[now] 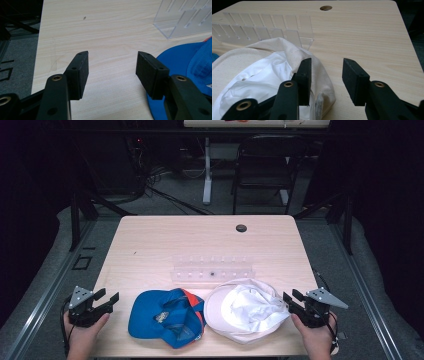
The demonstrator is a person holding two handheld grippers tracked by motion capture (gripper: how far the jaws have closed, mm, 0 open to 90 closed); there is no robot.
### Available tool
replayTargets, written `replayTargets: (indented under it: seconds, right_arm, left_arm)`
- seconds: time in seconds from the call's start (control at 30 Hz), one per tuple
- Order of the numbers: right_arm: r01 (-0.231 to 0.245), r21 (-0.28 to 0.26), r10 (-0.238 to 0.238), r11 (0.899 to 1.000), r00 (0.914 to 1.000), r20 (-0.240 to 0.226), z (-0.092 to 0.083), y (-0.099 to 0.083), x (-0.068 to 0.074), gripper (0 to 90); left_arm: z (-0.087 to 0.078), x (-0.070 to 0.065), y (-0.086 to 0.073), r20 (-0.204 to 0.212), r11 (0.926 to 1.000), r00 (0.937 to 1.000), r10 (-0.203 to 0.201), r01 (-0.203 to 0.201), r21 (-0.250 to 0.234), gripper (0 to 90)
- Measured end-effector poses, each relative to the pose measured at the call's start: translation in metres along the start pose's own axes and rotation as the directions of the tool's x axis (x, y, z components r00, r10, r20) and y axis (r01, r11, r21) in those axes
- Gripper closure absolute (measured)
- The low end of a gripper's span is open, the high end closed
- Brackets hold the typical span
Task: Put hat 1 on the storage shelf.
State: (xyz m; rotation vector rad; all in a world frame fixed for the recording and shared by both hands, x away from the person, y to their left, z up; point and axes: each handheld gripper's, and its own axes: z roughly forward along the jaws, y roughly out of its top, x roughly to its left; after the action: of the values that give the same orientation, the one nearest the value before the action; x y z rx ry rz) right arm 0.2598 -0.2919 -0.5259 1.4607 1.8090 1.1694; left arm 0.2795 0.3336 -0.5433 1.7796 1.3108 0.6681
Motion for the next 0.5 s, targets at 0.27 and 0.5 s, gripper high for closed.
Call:
replayTargets:
  seconds: [0.27, 0.5]
  right_arm:
    - [-0.018, -0.012, 0.018, 1.0, 0.9997, 0.014, -0.0024, 0.0005, -0.0011, 58.1]
    - [-0.016, 0.01, 0.016, 1.0, 0.9999, -0.001, -0.0019, 0.0027, 0.0052, 58.3]
  left_arm:
    - [0.0004, 0.0019, -0.0003, 0.024, 0.9996, 0.9994, -0.026, 0.025, 0.01, 43.0]
    - [0.0034, -0.0041, 0.0002, 0.013, 0.9993, 0.9998, -0.015, 0.015, 0.033, 43.0]
